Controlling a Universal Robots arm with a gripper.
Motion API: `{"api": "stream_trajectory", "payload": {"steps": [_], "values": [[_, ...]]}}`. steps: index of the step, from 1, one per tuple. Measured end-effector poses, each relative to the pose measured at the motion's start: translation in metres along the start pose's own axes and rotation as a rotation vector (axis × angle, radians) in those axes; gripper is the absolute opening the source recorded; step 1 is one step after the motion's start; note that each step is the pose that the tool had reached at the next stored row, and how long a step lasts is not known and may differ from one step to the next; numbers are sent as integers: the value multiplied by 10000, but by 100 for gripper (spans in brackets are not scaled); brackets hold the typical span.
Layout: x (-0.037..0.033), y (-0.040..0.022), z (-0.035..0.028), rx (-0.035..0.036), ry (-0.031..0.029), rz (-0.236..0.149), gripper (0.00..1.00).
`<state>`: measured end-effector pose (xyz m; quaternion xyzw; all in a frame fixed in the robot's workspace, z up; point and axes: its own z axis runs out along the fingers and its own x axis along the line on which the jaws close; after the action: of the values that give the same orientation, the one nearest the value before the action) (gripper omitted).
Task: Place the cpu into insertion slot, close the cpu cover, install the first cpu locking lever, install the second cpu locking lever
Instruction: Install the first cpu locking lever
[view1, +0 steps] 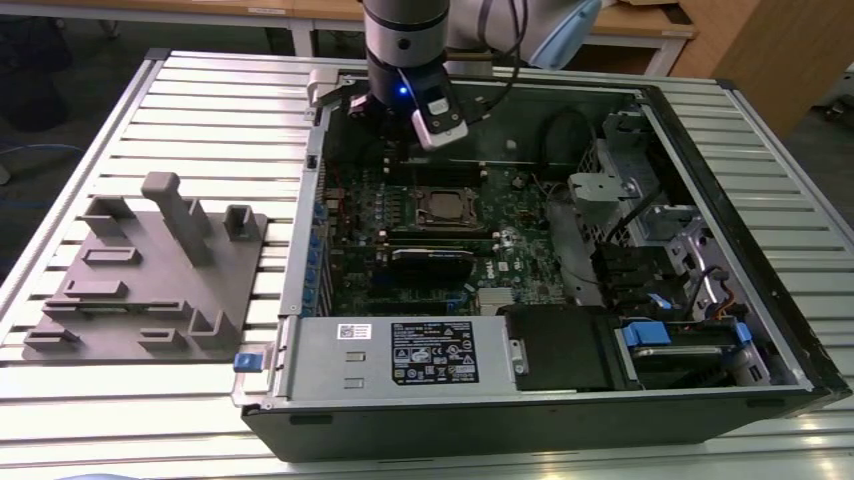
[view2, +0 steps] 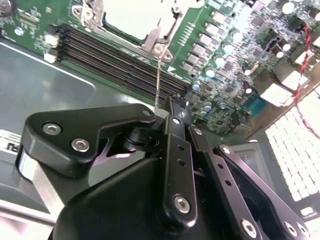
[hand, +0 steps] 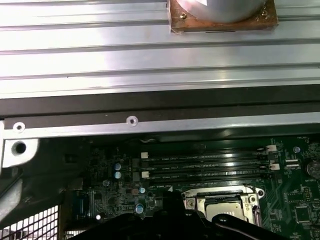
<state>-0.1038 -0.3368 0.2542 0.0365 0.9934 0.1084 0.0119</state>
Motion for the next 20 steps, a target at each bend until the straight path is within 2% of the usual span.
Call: {"api": "stream_trajectory", "payload": {"steps": [5, 12, 14, 19, 20], "values": [[-83, 6, 3, 30, -2, 0, 11], [-214, 15, 9, 115, -9, -2, 11], [-219, 15, 9, 155, -10, -4, 11], [-220, 15, 11, 171, -13, -5, 11], [-220, 17, 12, 200, -14, -4, 11]]}}
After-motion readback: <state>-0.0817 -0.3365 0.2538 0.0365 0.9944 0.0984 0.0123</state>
